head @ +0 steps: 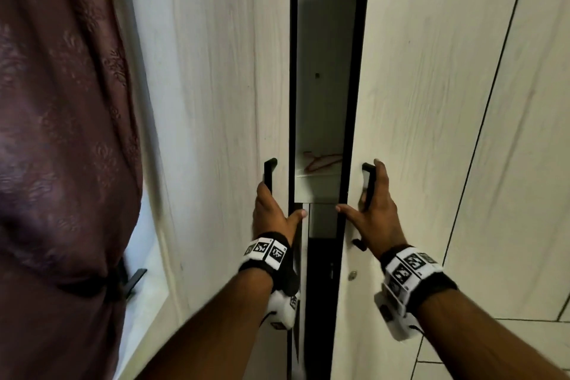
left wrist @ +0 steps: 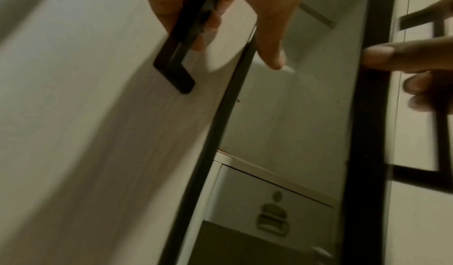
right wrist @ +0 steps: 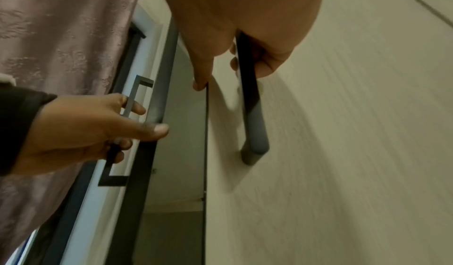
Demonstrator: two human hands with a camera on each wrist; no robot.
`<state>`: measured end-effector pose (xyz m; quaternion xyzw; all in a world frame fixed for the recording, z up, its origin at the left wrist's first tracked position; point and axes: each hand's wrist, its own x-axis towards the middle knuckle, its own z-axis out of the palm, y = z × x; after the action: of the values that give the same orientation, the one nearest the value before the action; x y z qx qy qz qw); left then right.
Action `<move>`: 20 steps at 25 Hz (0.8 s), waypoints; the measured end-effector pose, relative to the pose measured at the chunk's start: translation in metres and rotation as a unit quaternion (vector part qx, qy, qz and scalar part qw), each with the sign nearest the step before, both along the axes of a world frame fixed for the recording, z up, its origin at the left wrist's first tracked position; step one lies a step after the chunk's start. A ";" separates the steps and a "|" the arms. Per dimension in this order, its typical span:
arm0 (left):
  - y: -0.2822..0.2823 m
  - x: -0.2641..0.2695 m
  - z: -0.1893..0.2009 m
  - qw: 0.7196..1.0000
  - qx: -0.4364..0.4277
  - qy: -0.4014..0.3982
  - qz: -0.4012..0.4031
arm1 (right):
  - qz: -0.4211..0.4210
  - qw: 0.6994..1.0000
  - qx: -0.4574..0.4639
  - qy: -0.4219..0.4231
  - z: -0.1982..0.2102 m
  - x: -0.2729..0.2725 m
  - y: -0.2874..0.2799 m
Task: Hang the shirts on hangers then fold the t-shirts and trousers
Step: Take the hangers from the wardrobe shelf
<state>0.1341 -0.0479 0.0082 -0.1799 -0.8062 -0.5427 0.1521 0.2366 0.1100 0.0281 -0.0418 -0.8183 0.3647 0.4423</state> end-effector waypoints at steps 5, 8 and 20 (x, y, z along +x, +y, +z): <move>-0.049 0.041 0.010 0.996 -0.014 0.019 0.085 | -0.041 0.996 0.083 0.003 0.002 0.069 0.008; -0.077 0.053 -0.002 0.951 -0.171 0.175 0.189 | -0.167 0.960 0.223 -0.010 -0.001 0.102 0.008; -0.169 0.086 0.040 0.650 -0.739 0.138 0.111 | -0.283 0.572 0.620 -0.456 0.022 0.150 -0.039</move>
<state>0.2202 -0.2164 0.0484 -0.2153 -0.9239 0.2850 0.1376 0.3861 0.0707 0.0500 -0.1479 -0.8839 -0.4435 0.0085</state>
